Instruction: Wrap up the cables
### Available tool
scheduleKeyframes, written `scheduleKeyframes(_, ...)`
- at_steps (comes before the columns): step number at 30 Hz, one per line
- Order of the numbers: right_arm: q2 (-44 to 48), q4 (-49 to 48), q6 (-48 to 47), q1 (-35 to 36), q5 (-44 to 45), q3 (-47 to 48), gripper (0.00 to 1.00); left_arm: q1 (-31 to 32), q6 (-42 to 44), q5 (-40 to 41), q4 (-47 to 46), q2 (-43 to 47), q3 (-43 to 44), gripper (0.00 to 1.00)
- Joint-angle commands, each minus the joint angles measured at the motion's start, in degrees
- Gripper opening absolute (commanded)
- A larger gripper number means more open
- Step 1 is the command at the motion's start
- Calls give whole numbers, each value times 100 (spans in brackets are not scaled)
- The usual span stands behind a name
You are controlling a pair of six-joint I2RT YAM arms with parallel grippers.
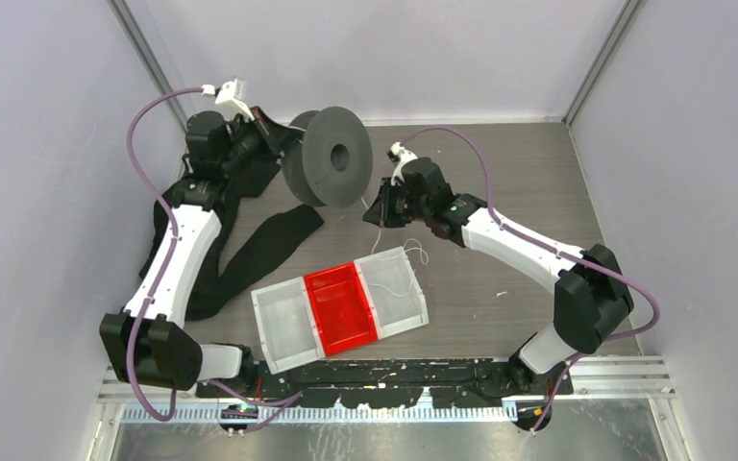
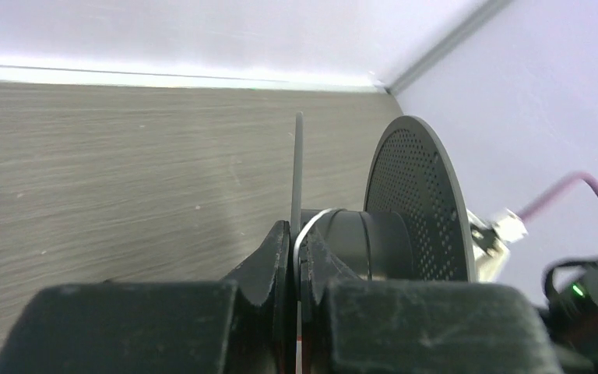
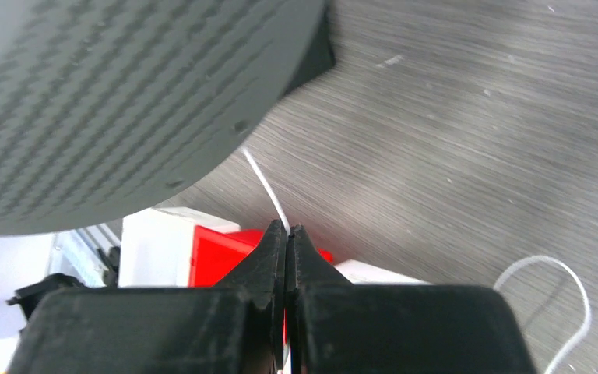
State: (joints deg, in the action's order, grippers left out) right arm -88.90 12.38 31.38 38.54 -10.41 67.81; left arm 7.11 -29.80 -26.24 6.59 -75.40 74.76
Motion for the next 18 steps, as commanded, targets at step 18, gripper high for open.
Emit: scheduleKeyframes(18,-1391,-6606,2968,140,-1292,-832,28,282,-690,2707,-832,1126,165,0)
